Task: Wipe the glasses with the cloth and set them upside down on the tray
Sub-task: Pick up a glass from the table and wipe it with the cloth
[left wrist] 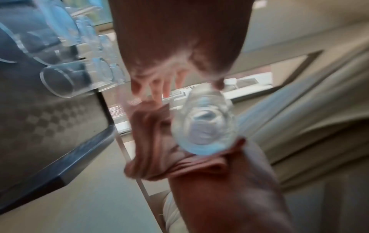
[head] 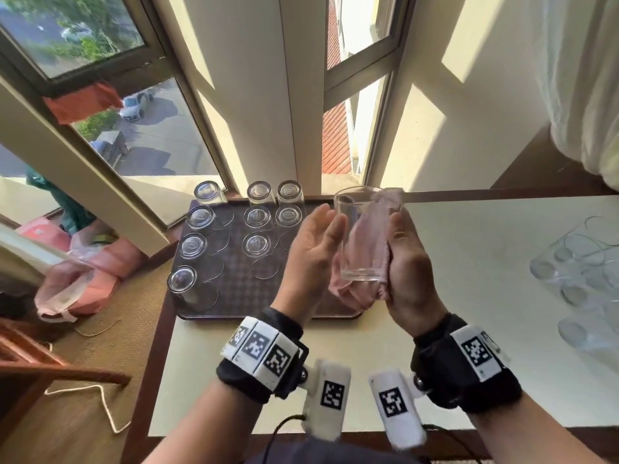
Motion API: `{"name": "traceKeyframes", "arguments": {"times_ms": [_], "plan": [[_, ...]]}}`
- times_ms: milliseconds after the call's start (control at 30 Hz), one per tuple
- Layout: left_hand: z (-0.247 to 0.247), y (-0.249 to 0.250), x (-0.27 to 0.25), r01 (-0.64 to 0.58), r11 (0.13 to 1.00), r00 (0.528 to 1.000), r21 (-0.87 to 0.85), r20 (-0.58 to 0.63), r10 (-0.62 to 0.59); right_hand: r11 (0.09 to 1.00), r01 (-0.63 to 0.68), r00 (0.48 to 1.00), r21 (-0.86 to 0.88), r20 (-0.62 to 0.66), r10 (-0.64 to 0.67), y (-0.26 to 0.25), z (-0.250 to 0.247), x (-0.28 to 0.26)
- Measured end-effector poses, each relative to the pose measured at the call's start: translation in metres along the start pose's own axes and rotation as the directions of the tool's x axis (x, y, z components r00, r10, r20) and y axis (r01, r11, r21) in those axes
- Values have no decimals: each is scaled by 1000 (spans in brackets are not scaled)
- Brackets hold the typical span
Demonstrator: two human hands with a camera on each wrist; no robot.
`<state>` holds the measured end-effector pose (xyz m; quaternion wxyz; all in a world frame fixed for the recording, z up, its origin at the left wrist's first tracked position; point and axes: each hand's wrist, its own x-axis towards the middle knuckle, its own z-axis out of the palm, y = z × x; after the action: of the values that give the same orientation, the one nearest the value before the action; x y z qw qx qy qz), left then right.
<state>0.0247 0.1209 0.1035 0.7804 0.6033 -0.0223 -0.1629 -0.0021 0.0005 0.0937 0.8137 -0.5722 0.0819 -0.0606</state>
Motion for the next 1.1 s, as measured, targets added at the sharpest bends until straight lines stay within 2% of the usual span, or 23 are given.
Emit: {"name": "traceKeyframes", "arguments": {"times_ms": [67,133,200,267,300,333,367,400,433,500,533,567,633,700,767,833,900,933,1033,1100], "plan": [[4,-5,0,-12,1000,997,3,-72,12,942,170,984,-290,4,-176,4,5,2],[11,-6,-2,-40,997,999,59,-29,42,889,265,963,-373,49,-266,10,8,7],[15,-7,-1,-44,996,999,71,7,44,937,240,970,-252,96,-223,9,5,10],[13,0,3,30,999,997,-28,74,-28,999,21,991,41,133,-26,0,-1,11],[7,2,5,75,996,993,-58,97,-69,978,-95,987,186,145,69,-5,-4,11],[4,5,5,90,994,990,-69,115,-82,955,-148,983,258,147,113,-9,-5,10],[3,11,4,82,994,990,-69,120,-73,959,-134,987,248,119,107,-10,-5,9],[3,12,5,40,998,994,-45,102,-35,984,-66,995,165,85,52,-10,-4,10],[3,11,5,3,999,996,-36,89,0,999,41,998,6,48,-42,-8,-3,12],[7,11,6,-2,998,996,-67,94,9,929,246,969,-277,81,-233,-1,3,15],[9,9,6,3,999,997,-46,82,1,899,300,954,-319,112,-279,3,6,15],[11,6,7,-10,1000,999,-6,38,10,908,299,954,-294,121,-275,6,9,14],[12,-2,8,-28,1000,1000,12,7,28,982,158,984,-106,102,-147,7,10,10],[11,-2,5,-42,996,997,-73,57,46,987,-72,993,143,105,57,3,9,1],[8,-1,2,-13,986,990,-166,133,35,887,-289,957,361,146,253,-2,9,-8],[1,-1,2,-9,974,977,-227,205,57,767,-420,907,486,202,370,-5,8,-13],[-6,-1,2,-32,978,972,-204,222,78,722,-472,880,506,231,414,-8,6,-14],[-9,-2,2,-66,988,967,-139,234,98,720,-481,875,500,216,434,-10,4,-13],[-11,-2,-1,-213,972,943,104,281,176,727,-483,861,488,113,497,-12,-3,-6],[-11,-1,-4,-241,952,941,186,285,182,750,-492,845,443,37,533,-12,-6,-3]]}}
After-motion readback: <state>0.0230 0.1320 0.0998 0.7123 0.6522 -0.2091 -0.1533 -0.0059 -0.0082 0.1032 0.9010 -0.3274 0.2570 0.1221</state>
